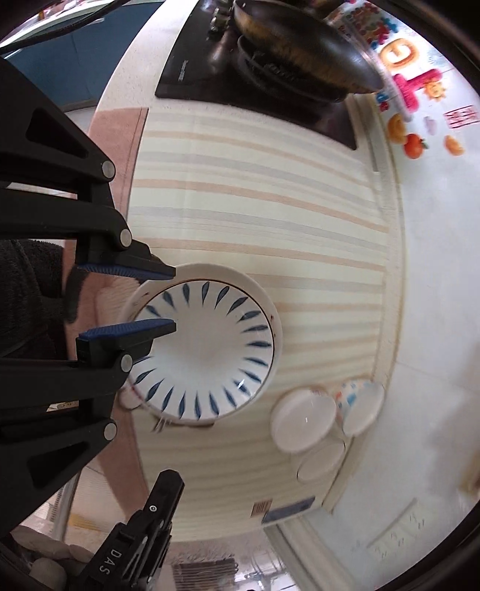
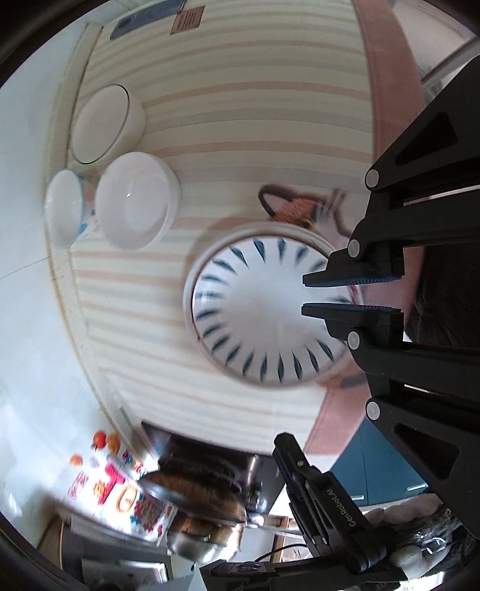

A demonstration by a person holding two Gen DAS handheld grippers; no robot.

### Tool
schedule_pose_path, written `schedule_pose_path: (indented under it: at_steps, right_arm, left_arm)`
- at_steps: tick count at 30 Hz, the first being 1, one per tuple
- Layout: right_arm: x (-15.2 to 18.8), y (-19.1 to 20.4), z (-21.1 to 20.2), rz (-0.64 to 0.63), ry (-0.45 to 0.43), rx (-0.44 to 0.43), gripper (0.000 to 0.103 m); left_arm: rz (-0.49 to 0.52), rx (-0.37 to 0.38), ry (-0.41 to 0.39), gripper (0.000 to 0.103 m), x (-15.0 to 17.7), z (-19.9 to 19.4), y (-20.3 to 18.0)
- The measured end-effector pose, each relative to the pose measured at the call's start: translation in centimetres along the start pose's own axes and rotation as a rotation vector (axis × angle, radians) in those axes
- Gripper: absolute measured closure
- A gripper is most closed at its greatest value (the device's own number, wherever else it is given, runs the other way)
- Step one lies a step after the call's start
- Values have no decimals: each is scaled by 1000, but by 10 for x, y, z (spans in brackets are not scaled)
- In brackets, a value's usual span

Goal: Organize plates and bowls
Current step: 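Set the plate stack down by the cat mat and open the right gripper, then grasp the rim of a white bowl with the right gripper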

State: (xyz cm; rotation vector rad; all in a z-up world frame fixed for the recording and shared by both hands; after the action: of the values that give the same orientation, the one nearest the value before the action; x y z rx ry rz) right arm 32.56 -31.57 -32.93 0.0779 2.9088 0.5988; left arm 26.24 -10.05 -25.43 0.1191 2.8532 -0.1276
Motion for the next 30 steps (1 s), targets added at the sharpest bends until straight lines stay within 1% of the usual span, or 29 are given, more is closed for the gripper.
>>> schedule_pose_path:
  at_steps: [4, 7, 10, 13, 16, 19, 20, 21, 22, 23, 24, 25, 26, 27, 30]
  right_arm:
    - [26, 26, -44, -12, -72, -22, 92]
    - [43, 42, -72, -19, -119, -20, 92]
    - [60, 58, -95, -41, -155, -12, 92]
    - [78, 70, -111, -53, -180, -7, 92]
    - [92, 79, -124, -53, -199, -1, 92]
    - [102, 82, -132, -45, -212, 14, 92]
    - [104, 83, -134, -41, -213, 16, 91]
    - [106, 82, -135, -38, -215, 17, 85]
    - [107, 82, -136, -33, -219, 18, 79]
    - [108, 80, -137, -25, -221, 20, 67]
    - [108, 79, -137, -20, -219, 19, 58]
    - [108, 78, -137, -16, -218, 16, 56]
    - [107, 75, -137, -8, -219, 15, 54]
    - [106, 72, -136, -4, -216, 17, 52]
    - [96, 58, -133, 15, -215, 18, 46]
  left_arm:
    - [40, -1, -72, 83, 15, -38, -5]
    - [53, 4, -102, 83, 24, -57, -7]
    - [63, 27, -114, 83, 31, -69, -9]
    - [95, 40, -123, 83, 41, -82, -15]
    - [122, 43, -125, 82, 48, -88, -20]
    - [113, 60, -117, 80, 53, -87, -19]
    - [112, 62, -120, 80, 53, -86, -20]
    - [116, 53, -121, 80, 54, -85, -20]
    - [119, 46, -121, 77, 54, -83, -21]
    - [119, 48, -119, 66, 52, -79, -21]
    - [115, 51, -117, 60, 51, -77, -22]
    - [109, 55, -116, 48, 49, -75, -21]
    - [103, 58, -120, 39, 47, -73, -22]
    - [101, 56, -123, 36, 43, -71, -23]
    - [91, 44, -138, 35, 28, -64, -28]
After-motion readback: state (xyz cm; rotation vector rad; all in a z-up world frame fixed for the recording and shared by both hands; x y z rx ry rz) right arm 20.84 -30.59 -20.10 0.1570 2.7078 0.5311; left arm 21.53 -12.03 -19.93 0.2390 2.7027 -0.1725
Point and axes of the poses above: each gripper's, at about its wrist camera, not at the fingertips, and z roughly the way its jaws point, y to its left, x to its underside, the point moved 2 cm from there along z, roughly the way its jaws point, and after that the axes turned 4 degrees about z, right-handed, at the moved point
